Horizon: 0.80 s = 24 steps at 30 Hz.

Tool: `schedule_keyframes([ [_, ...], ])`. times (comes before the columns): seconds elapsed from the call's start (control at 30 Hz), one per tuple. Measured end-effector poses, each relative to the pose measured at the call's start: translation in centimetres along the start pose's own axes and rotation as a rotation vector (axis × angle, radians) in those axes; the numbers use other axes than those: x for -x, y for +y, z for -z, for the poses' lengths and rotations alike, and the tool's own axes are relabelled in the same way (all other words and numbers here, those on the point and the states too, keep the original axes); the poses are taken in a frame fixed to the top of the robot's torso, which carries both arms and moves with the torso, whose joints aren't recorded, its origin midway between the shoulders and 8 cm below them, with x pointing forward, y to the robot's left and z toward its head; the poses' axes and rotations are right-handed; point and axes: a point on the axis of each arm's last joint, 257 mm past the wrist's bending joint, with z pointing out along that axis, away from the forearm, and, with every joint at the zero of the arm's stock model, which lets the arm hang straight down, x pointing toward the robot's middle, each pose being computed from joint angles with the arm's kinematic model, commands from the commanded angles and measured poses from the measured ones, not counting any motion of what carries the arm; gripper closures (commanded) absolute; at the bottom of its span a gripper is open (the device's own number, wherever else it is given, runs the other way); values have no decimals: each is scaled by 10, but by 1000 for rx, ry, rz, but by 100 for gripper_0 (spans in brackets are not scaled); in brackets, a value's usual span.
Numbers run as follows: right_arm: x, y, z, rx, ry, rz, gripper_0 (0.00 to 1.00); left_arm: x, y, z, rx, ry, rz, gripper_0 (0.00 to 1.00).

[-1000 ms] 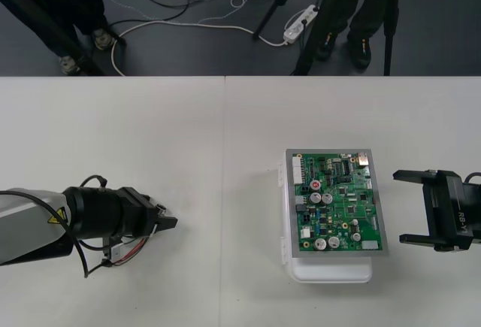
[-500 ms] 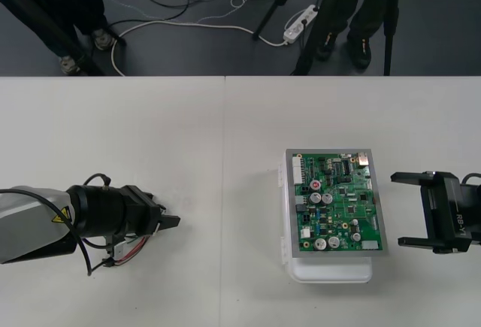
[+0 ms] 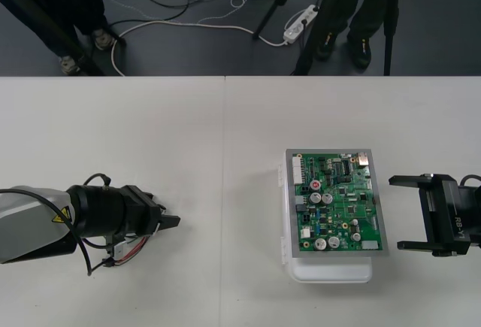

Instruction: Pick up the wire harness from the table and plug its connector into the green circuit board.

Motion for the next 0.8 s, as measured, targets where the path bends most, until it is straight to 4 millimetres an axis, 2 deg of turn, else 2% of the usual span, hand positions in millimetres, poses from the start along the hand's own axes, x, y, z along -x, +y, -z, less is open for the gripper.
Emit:
schedule_keyframes([
  [0.17,0,0,0,0,0,39,0,0,0,0,0,0,0,0],
  [0.2,0,0,0,0,0,48,0,0,0,0,0,0,0,1],
  [0.23,0,0,0,0,0,55,0,0,0,0,0,0,1,7],
  [0.27,0,0,0,0,0,57,0,0,0,0,0,0,1,36],
  [0.3,0,0,0,0,0,57,0,0,0,0,0,0,1,85],
  [0.33,0,0,0,0,0,57,0,1,0,0,0,-1,1,100],
  [0.8,0,0,0,-1,-1,57,0,5,2,-1,4,-9,2,100],
])
